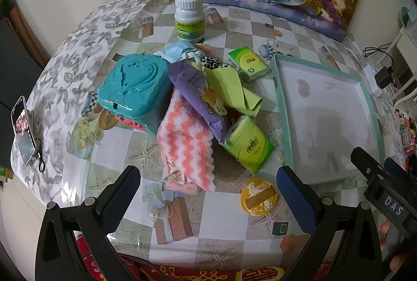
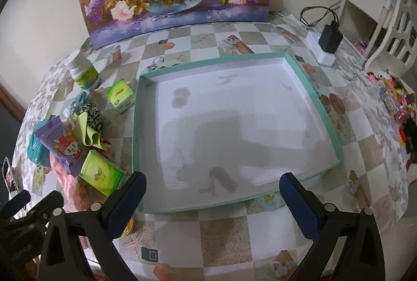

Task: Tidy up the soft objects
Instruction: 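Move both tools toward the pile of soft items beside the tray, then grasp the pink zigzag towel with the left tool while the right tool grasps the yellow lid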

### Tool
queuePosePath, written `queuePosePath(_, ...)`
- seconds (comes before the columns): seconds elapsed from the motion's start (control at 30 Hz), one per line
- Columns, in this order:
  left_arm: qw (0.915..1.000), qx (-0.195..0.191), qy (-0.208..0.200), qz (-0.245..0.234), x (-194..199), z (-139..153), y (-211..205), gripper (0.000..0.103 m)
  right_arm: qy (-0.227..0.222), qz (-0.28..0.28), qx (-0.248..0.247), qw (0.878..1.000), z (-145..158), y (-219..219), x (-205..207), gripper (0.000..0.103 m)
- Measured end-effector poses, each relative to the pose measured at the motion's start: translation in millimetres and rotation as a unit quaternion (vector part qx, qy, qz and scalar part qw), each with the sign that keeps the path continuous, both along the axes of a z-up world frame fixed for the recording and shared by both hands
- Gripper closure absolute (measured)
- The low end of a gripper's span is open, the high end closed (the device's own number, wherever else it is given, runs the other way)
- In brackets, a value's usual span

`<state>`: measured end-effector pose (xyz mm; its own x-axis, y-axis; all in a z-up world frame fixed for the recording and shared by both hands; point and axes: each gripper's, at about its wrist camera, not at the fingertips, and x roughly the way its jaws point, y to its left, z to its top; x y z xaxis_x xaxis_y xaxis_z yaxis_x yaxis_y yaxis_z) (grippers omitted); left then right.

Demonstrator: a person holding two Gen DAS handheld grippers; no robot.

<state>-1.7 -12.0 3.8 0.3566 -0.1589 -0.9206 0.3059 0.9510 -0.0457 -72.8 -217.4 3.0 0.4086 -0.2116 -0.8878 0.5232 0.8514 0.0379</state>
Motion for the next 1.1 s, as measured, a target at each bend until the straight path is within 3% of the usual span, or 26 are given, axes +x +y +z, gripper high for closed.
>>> queuePosePath(0.27, 0.9994, -0.017, 0.014, 0.025, 4.5, -3.4, 10.5, 0.000, -0.017, 0.041, -0.029, 0.999, 10.6, 19.4, 1.6, 0.000)
queuePosePath(0.57, 0.9982, 0.000, 0.003, 0.059, 8.4, -3.5, 23.4, 0.000, -0.030, 0.086, -0.025, 0.996, 14.5, 35.9, 4.0, 0.000)
queuePosePath(0.77, 0.9965, 0.009, 0.019, 0.081, 14.6, -12.2, 31.6, 0.000, -0.026, 0.117, 0.013, 0.993, 7.1, 41.7, 8.7, 0.000)
queuePosePath(0.9, 0.9929, -0.009, 0.050, 0.108, 20.0, -23.3, 44.3, 0.000, -0.010, 0.166, 0.076, 0.983, -6.7, 54.0, 16.4, 0.000)
queuePosePath(1.1, 0.9893, -0.017, 0.074, 0.125, 24.3, -33.9, 50.9, 0.000, 0.023, 0.216, 0.114, 0.970, -23.7, 75.9, 23.2, 0.000)
